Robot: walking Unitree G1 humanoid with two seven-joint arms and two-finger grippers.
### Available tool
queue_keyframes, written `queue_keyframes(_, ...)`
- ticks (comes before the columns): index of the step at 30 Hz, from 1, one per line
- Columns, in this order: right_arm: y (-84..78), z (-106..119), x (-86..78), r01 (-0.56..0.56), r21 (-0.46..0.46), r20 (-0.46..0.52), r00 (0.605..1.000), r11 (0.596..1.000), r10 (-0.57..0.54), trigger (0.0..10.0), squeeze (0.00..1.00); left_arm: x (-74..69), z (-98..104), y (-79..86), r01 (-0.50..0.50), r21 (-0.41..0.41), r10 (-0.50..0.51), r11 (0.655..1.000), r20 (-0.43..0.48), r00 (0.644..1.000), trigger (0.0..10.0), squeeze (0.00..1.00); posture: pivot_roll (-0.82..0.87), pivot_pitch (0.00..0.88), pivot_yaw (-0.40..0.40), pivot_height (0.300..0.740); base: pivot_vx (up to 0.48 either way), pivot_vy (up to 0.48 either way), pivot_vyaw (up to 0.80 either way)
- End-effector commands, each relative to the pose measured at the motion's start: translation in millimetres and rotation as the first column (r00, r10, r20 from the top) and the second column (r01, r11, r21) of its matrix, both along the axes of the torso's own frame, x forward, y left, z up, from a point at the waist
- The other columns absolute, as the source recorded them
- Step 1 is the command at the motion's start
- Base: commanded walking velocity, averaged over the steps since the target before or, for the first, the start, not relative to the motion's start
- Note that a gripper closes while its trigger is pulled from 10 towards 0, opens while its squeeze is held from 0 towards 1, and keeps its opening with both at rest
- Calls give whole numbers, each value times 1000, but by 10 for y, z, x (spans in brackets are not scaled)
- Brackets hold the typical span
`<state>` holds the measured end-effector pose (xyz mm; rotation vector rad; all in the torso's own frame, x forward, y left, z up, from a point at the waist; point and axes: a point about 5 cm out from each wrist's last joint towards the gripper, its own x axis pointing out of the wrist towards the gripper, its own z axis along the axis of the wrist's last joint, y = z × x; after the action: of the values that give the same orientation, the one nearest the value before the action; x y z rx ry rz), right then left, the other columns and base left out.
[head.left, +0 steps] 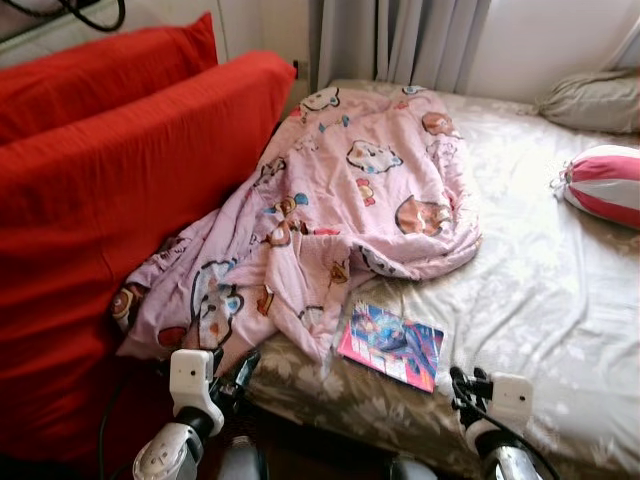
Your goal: Clean up the room
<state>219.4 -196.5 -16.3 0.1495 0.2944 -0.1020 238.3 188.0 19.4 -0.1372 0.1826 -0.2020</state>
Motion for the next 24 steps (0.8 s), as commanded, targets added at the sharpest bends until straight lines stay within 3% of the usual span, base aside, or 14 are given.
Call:
queue_keyframes(1,-12,-16,-13,7,2,-12,1000,1000,-7,10000,0,-10,-9,6,5,-2,-5,1000,1,1000,10000,0,63,113,-27,632,0,0,0)
queue_keyframes(18,8,-45,-7,-15,5,-15,1000,1000,15,10000,0,30,4,-8,6,-25,-6,1000,12,1000,10000,0,70,109,-23,632,0,0,0)
queue_keyframes(24,39,-43,-3,-42,21,0,999,999,42,10000,0,34,6,7,3,-26,-2,1000,17,1000,10000,0,69,108,-21,632,215,0,758)
